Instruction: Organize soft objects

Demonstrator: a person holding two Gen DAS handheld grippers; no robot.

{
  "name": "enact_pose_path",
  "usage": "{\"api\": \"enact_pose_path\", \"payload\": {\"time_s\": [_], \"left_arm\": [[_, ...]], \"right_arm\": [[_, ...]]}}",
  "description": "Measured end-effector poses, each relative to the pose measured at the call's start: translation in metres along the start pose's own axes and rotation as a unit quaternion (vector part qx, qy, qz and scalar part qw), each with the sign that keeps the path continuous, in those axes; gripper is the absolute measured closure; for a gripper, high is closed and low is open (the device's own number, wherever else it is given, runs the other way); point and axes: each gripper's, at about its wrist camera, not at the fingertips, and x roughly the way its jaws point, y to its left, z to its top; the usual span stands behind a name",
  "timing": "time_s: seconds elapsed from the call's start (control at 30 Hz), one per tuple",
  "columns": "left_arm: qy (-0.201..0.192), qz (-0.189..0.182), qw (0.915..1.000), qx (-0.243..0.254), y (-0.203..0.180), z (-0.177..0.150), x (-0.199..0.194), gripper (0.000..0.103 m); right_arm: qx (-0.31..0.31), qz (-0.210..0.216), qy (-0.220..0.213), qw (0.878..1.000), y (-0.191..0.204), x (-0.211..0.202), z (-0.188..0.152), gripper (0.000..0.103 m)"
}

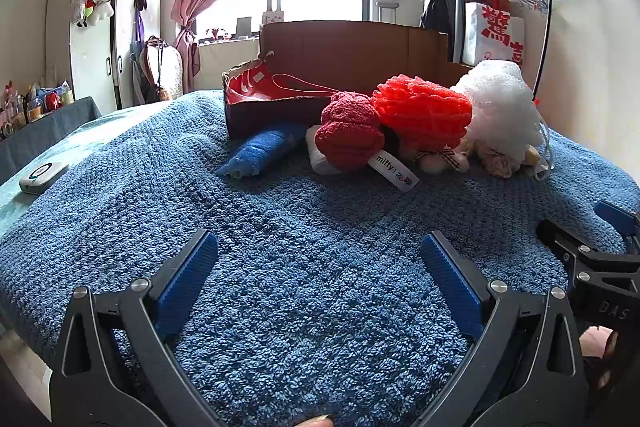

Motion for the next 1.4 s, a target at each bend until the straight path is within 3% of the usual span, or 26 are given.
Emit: {"api": "enact_pose_path", "payload": {"time_s": [1.2,1.4], "left_arm": [[0.003,0.000,1.0000,0.000,0.000,0.001,0.000,0.000],[0.010,-0.014,0.9998,0.006,0.004,0.011,0.001,0.000]], "right_arm": [[0.000,0.000,0.001,1.000,0.001,0.000,0.000,0.000],[0.006,0.009,0.008,1.000,-0.008,-0.002,0.006,0.000]]}}
